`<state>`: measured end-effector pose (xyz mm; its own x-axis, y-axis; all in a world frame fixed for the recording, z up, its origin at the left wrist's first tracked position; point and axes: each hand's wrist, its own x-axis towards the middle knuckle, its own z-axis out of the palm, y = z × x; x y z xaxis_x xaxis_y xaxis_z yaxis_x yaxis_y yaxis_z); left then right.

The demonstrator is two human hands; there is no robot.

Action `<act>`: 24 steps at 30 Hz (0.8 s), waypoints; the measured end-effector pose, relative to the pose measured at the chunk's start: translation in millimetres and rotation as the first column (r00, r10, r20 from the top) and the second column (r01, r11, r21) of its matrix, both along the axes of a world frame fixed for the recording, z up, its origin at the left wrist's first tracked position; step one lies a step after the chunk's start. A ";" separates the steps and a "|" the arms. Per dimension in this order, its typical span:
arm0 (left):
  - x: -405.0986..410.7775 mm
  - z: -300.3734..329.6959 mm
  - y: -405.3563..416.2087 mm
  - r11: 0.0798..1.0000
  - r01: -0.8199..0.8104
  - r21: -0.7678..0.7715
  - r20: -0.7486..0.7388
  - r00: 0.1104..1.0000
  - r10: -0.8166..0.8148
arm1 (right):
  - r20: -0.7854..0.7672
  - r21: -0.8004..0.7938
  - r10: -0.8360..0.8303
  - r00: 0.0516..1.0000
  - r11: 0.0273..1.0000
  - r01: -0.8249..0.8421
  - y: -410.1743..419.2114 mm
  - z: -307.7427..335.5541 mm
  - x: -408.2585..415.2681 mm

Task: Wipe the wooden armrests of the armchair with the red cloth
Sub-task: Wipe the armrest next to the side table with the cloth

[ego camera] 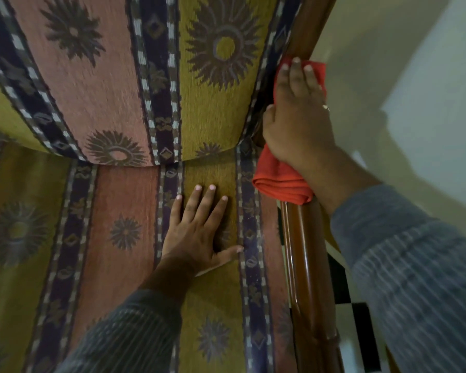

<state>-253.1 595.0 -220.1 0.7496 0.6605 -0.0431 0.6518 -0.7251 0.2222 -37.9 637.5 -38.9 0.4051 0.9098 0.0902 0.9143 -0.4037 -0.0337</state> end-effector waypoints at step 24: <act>-1.0 0.1 -3.2 0.999 -0.001 0.051 0.017 1.000 0.000 | -0.061 -0.062 0.027 0.998 0.998 -0.031 -117.1 -12.2 -50.2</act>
